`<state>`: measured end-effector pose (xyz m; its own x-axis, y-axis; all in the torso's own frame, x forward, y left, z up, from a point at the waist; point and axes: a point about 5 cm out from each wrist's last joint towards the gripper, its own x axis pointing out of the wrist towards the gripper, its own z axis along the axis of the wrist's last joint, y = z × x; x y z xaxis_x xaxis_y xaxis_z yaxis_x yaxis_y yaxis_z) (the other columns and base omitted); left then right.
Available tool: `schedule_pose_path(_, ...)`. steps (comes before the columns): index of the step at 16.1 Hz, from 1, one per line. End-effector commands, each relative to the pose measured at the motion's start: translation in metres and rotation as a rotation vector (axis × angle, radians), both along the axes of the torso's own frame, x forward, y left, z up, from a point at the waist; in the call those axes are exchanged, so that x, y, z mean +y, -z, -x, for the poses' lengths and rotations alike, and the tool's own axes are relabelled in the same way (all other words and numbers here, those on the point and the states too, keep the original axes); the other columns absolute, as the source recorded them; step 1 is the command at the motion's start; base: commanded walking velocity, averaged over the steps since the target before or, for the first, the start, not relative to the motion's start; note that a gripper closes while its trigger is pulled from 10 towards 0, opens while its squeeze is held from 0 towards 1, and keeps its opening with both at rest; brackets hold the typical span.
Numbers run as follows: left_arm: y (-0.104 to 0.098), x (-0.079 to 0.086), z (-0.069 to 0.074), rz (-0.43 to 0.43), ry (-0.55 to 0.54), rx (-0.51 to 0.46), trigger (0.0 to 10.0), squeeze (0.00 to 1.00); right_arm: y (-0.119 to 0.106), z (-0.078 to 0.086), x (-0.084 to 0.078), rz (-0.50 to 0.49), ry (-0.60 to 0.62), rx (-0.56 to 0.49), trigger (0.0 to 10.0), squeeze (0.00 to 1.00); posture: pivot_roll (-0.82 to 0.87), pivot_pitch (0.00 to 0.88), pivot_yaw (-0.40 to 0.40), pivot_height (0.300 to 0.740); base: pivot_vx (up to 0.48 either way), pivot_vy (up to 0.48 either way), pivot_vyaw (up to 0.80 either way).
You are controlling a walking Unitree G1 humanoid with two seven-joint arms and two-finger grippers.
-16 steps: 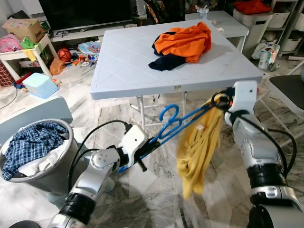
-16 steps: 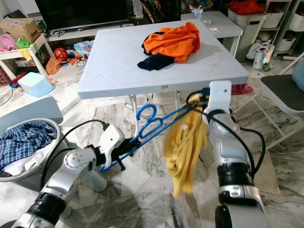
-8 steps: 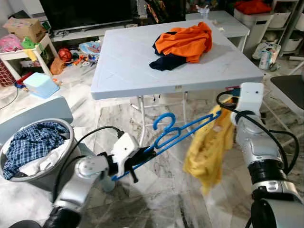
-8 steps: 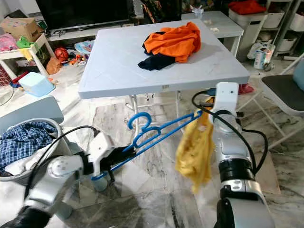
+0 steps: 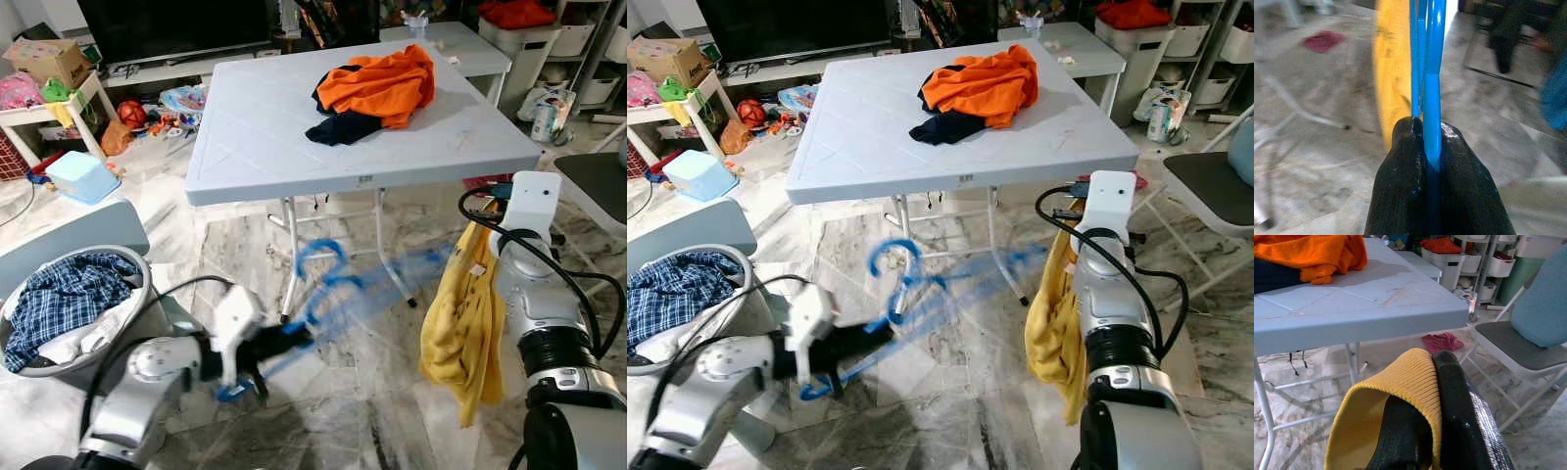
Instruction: Hang hanger
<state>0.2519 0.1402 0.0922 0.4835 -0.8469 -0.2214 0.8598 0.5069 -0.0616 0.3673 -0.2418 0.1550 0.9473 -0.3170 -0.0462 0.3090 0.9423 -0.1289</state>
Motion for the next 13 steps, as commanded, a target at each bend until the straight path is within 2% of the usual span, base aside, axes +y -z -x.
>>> schedule_pose_path(1,-0.001,0.021,-0.008,-0.032,-0.176,-0.052,0.0,0.00,-0.009,0.001,-0.008,0.011,0.022,-0.048,0.0,0.00,-0.13,0.000,0.057,0.740,0.000,0.000,0.00)
schedule_pose_path(3,0.000,0.037,-0.016,-0.023,-0.404,-0.085,0.0,0.00,-0.005,0.006,-0.013,0.021,0.021,-0.045,0.0,0.00,-0.13,0.000,0.054,0.740,0.000,0.000,0.00)
schedule_pose_path(4,-0.001,0.042,-0.021,-0.019,-0.518,-0.098,2.0,0.00,-0.003,0.007,-0.013,0.016,0.006,-0.047,0.0,0.00,-0.13,0.000,0.053,0.740,0.000,0.000,0.00)
schedule_pose_path(5,-0.005,0.044,-0.026,-0.039,-0.638,-0.156,4.4,0.00,-0.002,0.009,-0.008,-0.023,-0.050,-0.064,0.0,0.00,-0.12,0.000,0.051,0.740,0.000,0.000,0.00)
schedule_pose_path(6,-0.008,0.042,-0.029,-0.028,-0.670,-0.177,7.6,0.00,-0.003,0.010,-0.005,-0.035,-0.086,-0.082,0.0,0.00,-0.12,0.000,0.051,0.740,0.000,0.000,0.00)
schedule_pose_path(7,-0.016,0.036,-0.034,0.001,-0.739,-0.240,10.0,0.00,-0.006,0.014,0.004,-0.072,-0.182,-0.128,1.5,0.00,-0.12,0.000,0.051,0.740,0.000,0.000,0.00)
schedule_pose_path(8,-0.019,0.036,-0.036,-0.010,-0.772,-0.271,10.0,0.00,-0.007,0.016,0.007,-0.087,-0.216,-0.141,2.6,0.00,-0.12,0.000,0.051,0.740,0.000,0.000,0.00)
schedule_pose_path(9,-0.025,0.031,-0.045,0.005,-0.870,-0.309,10.0,0.00,-0.010,0.023,0.019,-0.061,-0.350,-0.150,8.8,0.00,-0.12,0.000,0.045,0.740,0.000,0.000,0.00)
schedule_pose_path(10,-0.026,0.028,-0.047,0.006,-0.899,-0.319,10.0,0.00,-0.007,0.028,0.024,-0.067,-0.410,-0.134,10.0,0.00,-0.12,0.000,0.055,0.740,0.000,0.000,0.00)
schedule_pose_path(12,-0.044,0.027,-0.048,0.074,-0.968,-0.368,10.0,0.00,-0.021,0.042,0.028,-0.083,-0.487,-0.174,10.0,0.00,-0.13,0.000,0.058,0.740,0.000,0.000,0.00)
schedule_pose_path(13,-0.047,0.025,-0.044,0.065,-0.972,-0.406,10.0,0.00,-0.022,0.052,0.029,-0.076,-0.502,-0.182,10.0,0.00,-0.13,0.000,0.053,0.740,0.000,0.000,0.00)
